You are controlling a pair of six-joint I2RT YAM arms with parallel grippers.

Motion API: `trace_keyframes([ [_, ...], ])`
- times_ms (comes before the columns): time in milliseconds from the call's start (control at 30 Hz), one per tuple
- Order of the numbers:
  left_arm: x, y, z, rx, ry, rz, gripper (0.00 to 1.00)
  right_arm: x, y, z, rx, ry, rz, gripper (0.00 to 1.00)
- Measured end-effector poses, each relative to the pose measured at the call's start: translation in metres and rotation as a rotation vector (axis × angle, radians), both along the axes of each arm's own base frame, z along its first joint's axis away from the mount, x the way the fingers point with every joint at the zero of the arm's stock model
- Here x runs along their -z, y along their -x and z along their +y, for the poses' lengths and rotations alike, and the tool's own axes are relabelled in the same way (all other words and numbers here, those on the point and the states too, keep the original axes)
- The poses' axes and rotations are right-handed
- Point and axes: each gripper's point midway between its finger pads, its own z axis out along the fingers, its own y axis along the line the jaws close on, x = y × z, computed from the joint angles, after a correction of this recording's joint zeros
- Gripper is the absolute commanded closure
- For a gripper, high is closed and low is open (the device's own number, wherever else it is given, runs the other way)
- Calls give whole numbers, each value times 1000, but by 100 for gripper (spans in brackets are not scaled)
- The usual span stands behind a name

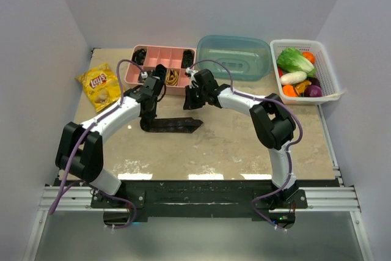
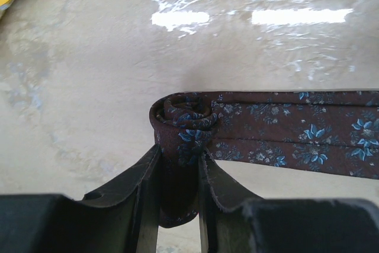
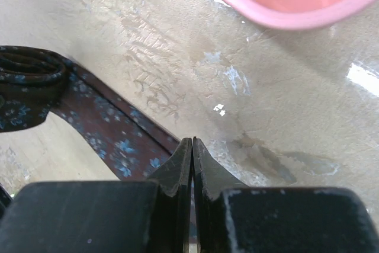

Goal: Roll the ties
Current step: Roll the tie at the center of the board.

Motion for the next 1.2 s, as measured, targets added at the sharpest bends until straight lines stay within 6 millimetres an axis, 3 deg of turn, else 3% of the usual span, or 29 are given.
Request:
trace_keyframes([
  [300, 13, 9, 10, -24, -156, 56, 84, 2, 2, 0, -2, 4, 5, 95],
  [567, 31, 11, -12, 14, -280, 83, 82, 2, 3, -1, -2, 6, 6, 95],
  [833, 41, 9, -32, 49, -215, 83, 76, 2, 3, -1, -3, 7, 8, 95],
  [1033, 49, 5, -49, 76, -127, 76, 64, 2, 3, -1, -3, 8, 8, 94],
  [1200, 51, 2, -62, 95, -62, 67, 43, 2, 3, -1, -3, 8, 8, 94],
])
